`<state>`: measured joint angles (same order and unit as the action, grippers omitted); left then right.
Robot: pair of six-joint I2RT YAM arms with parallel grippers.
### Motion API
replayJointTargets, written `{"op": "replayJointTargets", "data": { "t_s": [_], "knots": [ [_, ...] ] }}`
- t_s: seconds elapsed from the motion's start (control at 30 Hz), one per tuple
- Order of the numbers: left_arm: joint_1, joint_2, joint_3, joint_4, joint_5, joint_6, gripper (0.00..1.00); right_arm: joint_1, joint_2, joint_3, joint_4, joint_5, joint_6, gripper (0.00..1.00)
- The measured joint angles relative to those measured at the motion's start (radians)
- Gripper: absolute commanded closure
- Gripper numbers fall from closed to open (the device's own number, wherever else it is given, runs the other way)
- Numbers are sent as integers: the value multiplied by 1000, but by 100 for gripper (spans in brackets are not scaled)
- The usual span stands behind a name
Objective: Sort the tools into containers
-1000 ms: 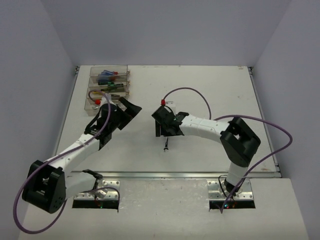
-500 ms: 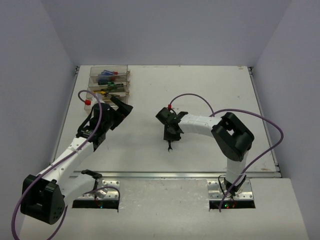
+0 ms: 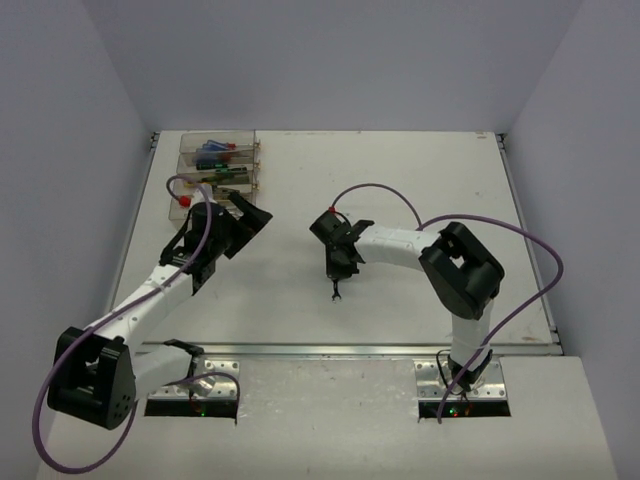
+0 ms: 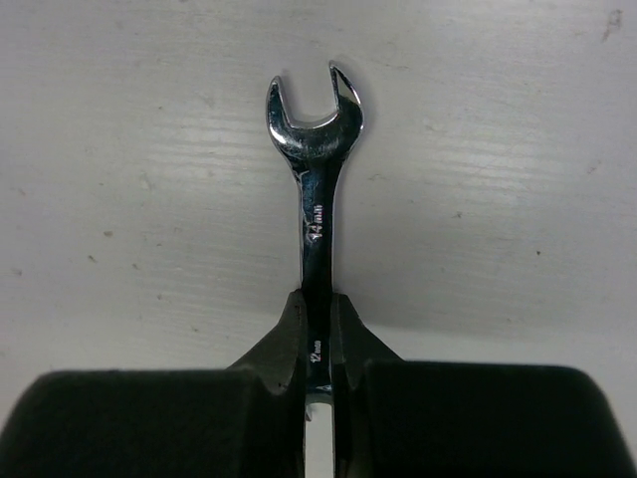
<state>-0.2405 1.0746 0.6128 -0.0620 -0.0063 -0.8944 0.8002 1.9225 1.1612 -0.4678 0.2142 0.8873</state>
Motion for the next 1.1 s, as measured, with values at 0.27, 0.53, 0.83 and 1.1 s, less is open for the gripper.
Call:
{"op": "replayJointTargets", "data": {
  "t_s": [0.27, 0.53, 0.83, 1.1],
  "knots": [
    [0, 185, -47, 236, 239, -21, 0, 1, -46, -68, 90, -55, -76, 100],
    [-22, 399, -116, 545, 439, -120, 0, 1, -134, -137, 165, -119, -120, 100],
    [-61, 473, -118, 730, 511, -189, 7, 1, -180, -164, 265, -177, -142, 100],
    [-89, 537, -116, 753, 535, -210, 18, 1, -256, -170, 342, -224, -151, 100]
  ]
}}
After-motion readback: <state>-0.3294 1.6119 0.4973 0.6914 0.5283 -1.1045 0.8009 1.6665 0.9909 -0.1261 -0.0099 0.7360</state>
